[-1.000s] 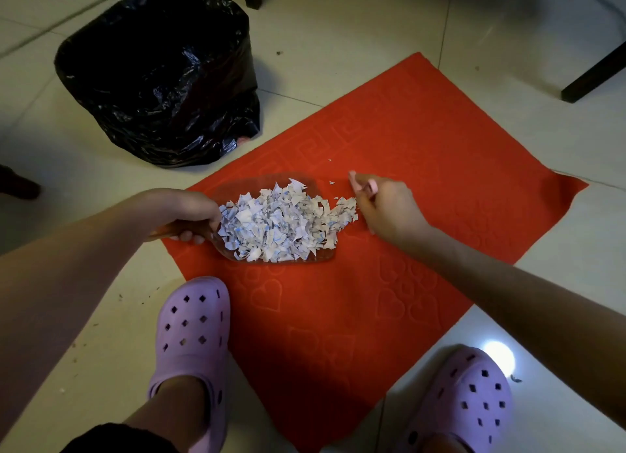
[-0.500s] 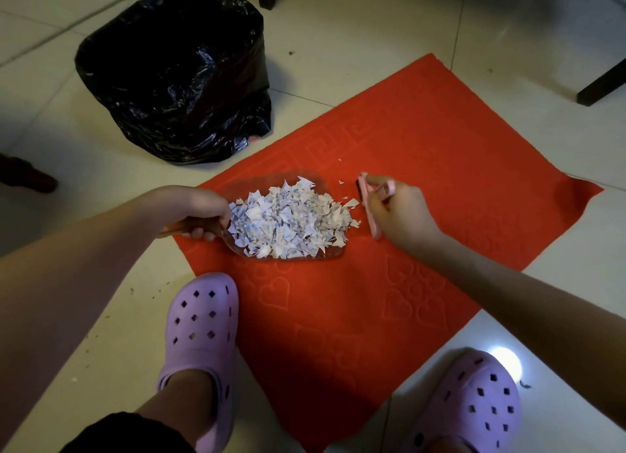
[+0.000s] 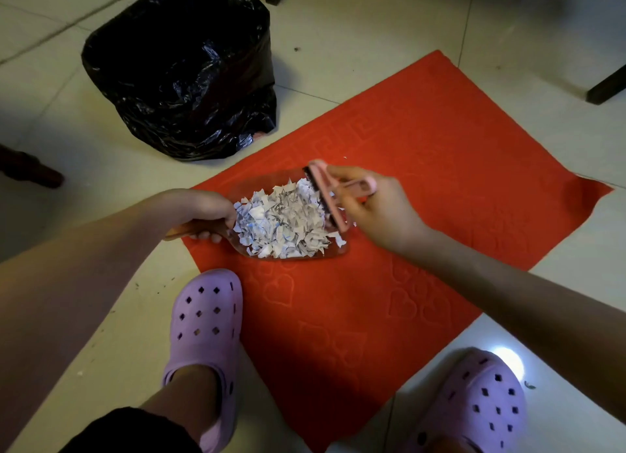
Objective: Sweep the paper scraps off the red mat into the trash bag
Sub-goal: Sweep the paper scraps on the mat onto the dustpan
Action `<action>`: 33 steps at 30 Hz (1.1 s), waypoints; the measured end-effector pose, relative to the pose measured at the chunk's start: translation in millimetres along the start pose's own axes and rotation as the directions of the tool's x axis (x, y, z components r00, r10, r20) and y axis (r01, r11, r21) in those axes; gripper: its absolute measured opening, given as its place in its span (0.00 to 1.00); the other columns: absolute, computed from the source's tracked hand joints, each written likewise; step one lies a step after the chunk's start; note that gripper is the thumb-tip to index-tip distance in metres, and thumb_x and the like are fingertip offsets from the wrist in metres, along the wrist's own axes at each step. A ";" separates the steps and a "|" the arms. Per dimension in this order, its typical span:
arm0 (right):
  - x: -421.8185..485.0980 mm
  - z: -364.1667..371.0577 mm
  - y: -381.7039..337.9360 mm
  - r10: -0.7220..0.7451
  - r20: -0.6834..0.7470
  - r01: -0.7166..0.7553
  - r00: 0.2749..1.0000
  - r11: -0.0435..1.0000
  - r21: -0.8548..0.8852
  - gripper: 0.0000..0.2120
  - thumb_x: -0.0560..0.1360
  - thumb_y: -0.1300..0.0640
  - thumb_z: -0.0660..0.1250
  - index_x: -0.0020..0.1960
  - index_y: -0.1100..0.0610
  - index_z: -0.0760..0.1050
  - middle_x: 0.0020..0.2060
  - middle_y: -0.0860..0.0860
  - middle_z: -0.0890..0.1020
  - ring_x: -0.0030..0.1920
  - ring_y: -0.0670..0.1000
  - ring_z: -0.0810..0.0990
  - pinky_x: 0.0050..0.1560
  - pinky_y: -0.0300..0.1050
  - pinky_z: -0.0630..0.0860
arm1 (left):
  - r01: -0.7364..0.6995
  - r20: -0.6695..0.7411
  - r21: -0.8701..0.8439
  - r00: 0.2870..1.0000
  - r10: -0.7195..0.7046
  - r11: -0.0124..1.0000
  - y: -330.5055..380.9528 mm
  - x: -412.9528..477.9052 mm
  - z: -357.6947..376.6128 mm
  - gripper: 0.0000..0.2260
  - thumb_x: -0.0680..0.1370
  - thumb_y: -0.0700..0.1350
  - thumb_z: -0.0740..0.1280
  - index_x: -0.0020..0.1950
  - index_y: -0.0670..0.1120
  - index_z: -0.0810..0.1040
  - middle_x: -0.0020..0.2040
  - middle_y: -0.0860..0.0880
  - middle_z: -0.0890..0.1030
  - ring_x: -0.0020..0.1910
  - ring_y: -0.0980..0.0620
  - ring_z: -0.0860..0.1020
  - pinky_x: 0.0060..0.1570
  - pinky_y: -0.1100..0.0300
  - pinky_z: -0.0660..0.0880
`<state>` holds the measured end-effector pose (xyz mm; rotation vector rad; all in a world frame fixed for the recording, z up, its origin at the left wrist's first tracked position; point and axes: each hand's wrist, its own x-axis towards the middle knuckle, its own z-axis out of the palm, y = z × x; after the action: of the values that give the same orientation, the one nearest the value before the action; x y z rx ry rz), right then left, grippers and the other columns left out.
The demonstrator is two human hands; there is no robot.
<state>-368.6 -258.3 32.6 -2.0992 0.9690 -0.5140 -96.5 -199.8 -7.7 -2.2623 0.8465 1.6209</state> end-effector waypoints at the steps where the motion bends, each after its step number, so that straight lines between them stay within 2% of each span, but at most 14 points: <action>1: 0.9 -9.2 2.9 0.000 -0.049 0.000 0.999 1.000 -0.016 0.15 0.78 0.63 0.62 0.64 0.59 0.75 0.48 0.49 0.82 0.36 0.39 0.80 0.30 0.30 0.74 | -0.004 0.009 0.009 1.000 0.004 1.000 0.0 -0.8 0.6 0.09 0.77 0.41 0.58 0.44 0.38 0.75 0.24 0.46 0.76 0.18 0.53 0.66 0.25 0.64 0.62; 3: 2.3 -27.6 13.2 0.005 -0.118 -0.016 0.993 0.996 -0.092 0.15 0.77 0.62 0.63 0.63 0.58 0.76 0.48 0.48 0.83 0.39 0.41 0.82 0.36 0.35 0.77 | -0.011 0.016 0.012 1.000 0.011 1.000 -0.6 -1.0 -0.1 0.10 0.78 0.41 0.57 0.43 0.38 0.75 0.24 0.46 0.76 0.18 0.53 0.67 0.26 0.63 0.62; 5: 3.2 -39.3 25.5 0.058 -0.092 -0.075 0.994 0.979 -0.188 0.14 0.77 0.61 0.64 0.62 0.58 0.77 0.51 0.53 0.84 0.43 0.52 0.83 0.44 0.49 0.79 | -0.018 0.013 -0.001 1.000 0.018 1.000 -1.7 -1.5 -2.8 0.09 0.78 0.41 0.58 0.45 0.38 0.75 0.25 0.45 0.77 0.21 0.52 0.67 0.27 0.62 0.63; 6: 3.8 -42.8 30.6 0.102 -0.063 -0.113 0.993 0.971 -0.212 0.14 0.77 0.61 0.64 0.62 0.58 0.77 0.52 0.54 0.84 0.44 0.55 0.83 0.44 0.52 0.79 | -0.018 0.006 -0.004 1.000 0.018 1.000 -2.7 -2.0 -4.8 0.09 0.78 0.41 0.58 0.46 0.37 0.75 0.26 0.45 0.77 0.22 0.51 0.67 0.27 0.62 0.63; 11: 18.5 -50.8 50.4 0.144 -0.127 -0.171 0.981 0.957 -0.234 0.14 0.78 0.59 0.63 0.62 0.56 0.78 0.47 0.55 0.85 0.31 0.51 0.78 0.34 0.44 0.73 | 0.004 -0.024 0.022 1.000 -0.003 1.000 -11.4 -4.7 -13.1 0.09 0.77 0.41 0.58 0.43 0.38 0.74 0.24 0.45 0.76 0.17 0.53 0.66 0.23 0.65 0.62; 16: 46.0 -44.1 61.2 0.145 -0.087 -0.167 0.986 0.917 -0.363 0.13 0.78 0.56 0.62 0.60 0.55 0.78 0.52 0.57 0.83 0.48 0.59 0.81 0.48 0.54 0.77 | 0.016 -0.020 0.006 1.000 -0.016 1.000 -15.4 -3.6 -12.1 0.08 0.77 0.41 0.58 0.45 0.38 0.74 0.24 0.45 0.76 0.17 0.53 0.66 0.24 0.65 0.62; 18: 52.5 -41.0 57.7 0.173 -0.019 -0.166 0.985 0.898 -0.407 0.14 0.79 0.51 0.60 0.58 0.57 0.78 0.47 0.59 0.83 0.43 0.59 0.80 0.45 0.53 0.77 | 0.009 -0.016 0.006 1.000 -0.009 1.000 -14.8 -3.8 -12.5 0.09 0.77 0.41 0.58 0.45 0.38 0.75 0.25 0.45 0.76 0.17 0.53 0.66 0.24 0.64 0.62; 20: 56.4 -39.3 50.9 0.212 0.128 -0.131 0.969 0.876 -0.464 0.18 0.78 0.44 0.59 0.55 0.55 0.79 0.41 0.57 0.83 0.37 0.56 0.79 0.40 0.51 0.77 | 0.007 -0.018 0.013 1.000 -0.006 1.000 -13.7 -4.4 -12.6 0.09 0.77 0.41 0.58 0.45 0.38 0.75 0.24 0.45 0.76 0.17 0.53 0.65 0.25 0.64 0.62; 22: 56.0 -41.2 41.8 0.247 0.276 -0.084 0.929 0.866 -0.493 0.20 0.77 0.40 0.59 0.54 0.53 0.80 0.43 0.55 0.84 0.42 0.55 0.81 0.43 0.51 0.78 | 0.008 -0.024 0.010 1.000 -0.008 1.000 -12.7 -4.9 -11.8 0.09 0.77 0.41 0.58 0.44 0.38 0.75 0.24 0.46 0.76 0.16 0.53 0.65 0.25 0.64 0.62; 24: 53.9 -48.8 36.9 0.248 0.379 -0.047 0.892 0.883 -0.468 0.13 0.78 0.48 0.62 0.57 0.53 0.79 0.51 0.51 0.83 0.49 0.53 0.81 0.51 0.50 0.77 | 0.011 -0.023 0.007 1.000 -0.011 1.000 -12.7 -4.9 -11.1 0.09 0.77 0.41 0.58 0.43 0.38 0.74 0.24 0.46 0.76 0.16 0.53 0.65 0.24 0.65 0.62; 26: 49.7 -62.0 31.8 0.232 0.413 -0.053 0.881 0.915 -0.400 0.12 0.78 0.57 0.63 0.59 0.55 0.78 0.51 0.47 0.81 0.49 0.48 0.79 0.52 0.45 0.76 | 0.015 -0.026 0.005 1.000 -0.015 1.000 -13.4 -4.1 -10.9 0.09 0.77 0.42 0.58 0.43 0.39 0.74 0.24 0.46 0.76 0.17 0.53 0.66 0.25 0.65 0.62; 28: 47.5 -73.4 29.6 0.200 0.381 -0.049 0.903 0.928 -0.370 0.11 0.78 0.59 0.64 0.59 0.56 0.78 0.52 0.47 0.81 0.50 0.46 0.78 0.52 0.42 0.75 | 0.018 -0.029 0.007 0.999 -0.018 1.000 -13.6 -3.5 -11.4 0.09 0.78 0.42 0.58 0.42 0.39 0.75 0.24 0.46 0.76 0.18 0.53 0.66 0.25 0.65 0.62; 31: 59.3 -76.8 37.5 0.164 0.244 -0.041 0.956 0.896 -0.442 0.12 0.77 0.57 0.64 0.59 0.53 0.79 0.54 0.53 0.82 0.54 0.54 0.79 0.55 0.52 0.76 | 0.023 -0.031 0.019 0.999 -0.022 1.000 -12.6 -2.8 -12.2 0.09 0.77 0.42 0.58 0.41 0.39 0.75 0.25 0.46 0.76 0.18 0.52 0.66 0.26 0.64 0.62; 33: 72.0 -70.1 43.8 0.162 0.151 -0.066 0.975 0.863 -0.502 0.12 0.78 0.56 0.63 0.60 0.51 0.78 0.55 0.54 0.82 0.55 0.57 0.79 0.54 0.53 0.76 | 0.022 -0.029 0.022 0.999 -0.022 1.000 -11.9 -2.7 -11.9 0.09 0.77 0.42 0.59 0.42 0.39 0.75 0.24 0.46 0.76 0.18 0.52 0.66 0.26 0.64 0.62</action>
<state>-386.8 -365.5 46.5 -2.4631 1.1973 0.0094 -80.9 -195.4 -2.7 -2.2771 0.8394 1.5654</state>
